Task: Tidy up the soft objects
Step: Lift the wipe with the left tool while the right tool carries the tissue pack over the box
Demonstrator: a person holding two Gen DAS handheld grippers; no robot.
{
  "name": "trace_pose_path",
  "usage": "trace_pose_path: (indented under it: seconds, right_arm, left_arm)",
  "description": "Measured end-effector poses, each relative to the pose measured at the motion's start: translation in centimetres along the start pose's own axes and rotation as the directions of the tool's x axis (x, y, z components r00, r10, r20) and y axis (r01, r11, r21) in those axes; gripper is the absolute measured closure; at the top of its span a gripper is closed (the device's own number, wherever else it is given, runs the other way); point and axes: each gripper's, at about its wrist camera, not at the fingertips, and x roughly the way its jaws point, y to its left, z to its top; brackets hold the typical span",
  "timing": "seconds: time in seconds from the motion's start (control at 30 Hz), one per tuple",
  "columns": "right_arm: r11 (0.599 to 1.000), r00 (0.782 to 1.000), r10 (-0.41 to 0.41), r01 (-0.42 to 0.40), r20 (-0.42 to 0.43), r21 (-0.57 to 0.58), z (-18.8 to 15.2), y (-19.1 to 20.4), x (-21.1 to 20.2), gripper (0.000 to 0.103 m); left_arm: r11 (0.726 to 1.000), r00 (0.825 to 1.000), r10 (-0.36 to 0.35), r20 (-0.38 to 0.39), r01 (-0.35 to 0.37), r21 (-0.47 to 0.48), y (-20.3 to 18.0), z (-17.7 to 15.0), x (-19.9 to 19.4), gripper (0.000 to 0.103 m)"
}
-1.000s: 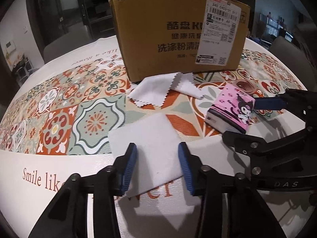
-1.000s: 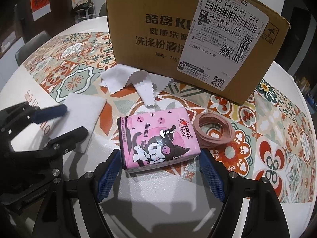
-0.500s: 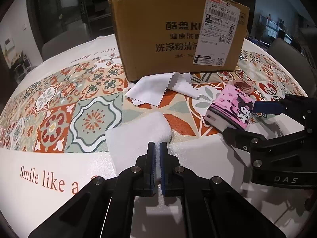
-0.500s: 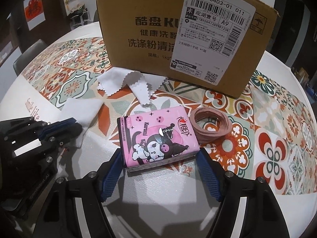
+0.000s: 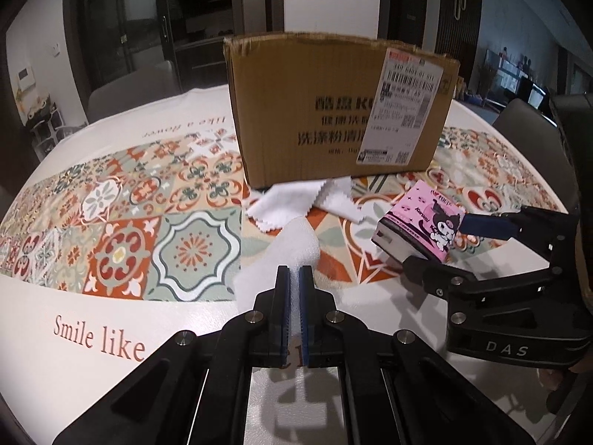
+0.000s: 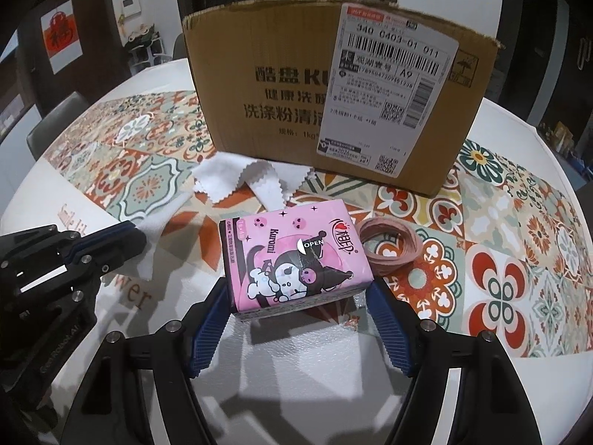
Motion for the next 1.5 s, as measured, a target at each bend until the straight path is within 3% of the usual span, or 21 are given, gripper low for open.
trace_pose_path:
  seconds: [0.77, 1.1, 1.5]
  right_arm:
    - [0.999, 0.988, -0.022, 0.017, 0.150, 0.036, 2.8, 0.6, -6.8, 0.029]
    - [0.998, 0.972, -0.043, 0.031, 0.229, 0.058, 4.1, 0.4, -9.8, 0.029]
    - [0.996, 0.947, -0.061, 0.036, 0.315, 0.084, 6.2, -0.2, -12.4, 0.029]
  left_arm:
    - [0.999, 0.986, -0.031, 0.164, 0.034, -0.018, -0.1, 4.3, -6.6, 0.097]
    - [0.999, 0.969, -0.035, 0.244, 0.038, -0.010, -0.3, 6.4, -9.1, 0.097]
    - [0.999, 0.937, -0.035, 0.348, 0.031, 0.017, -0.8, 9.4, -11.4, 0.097]
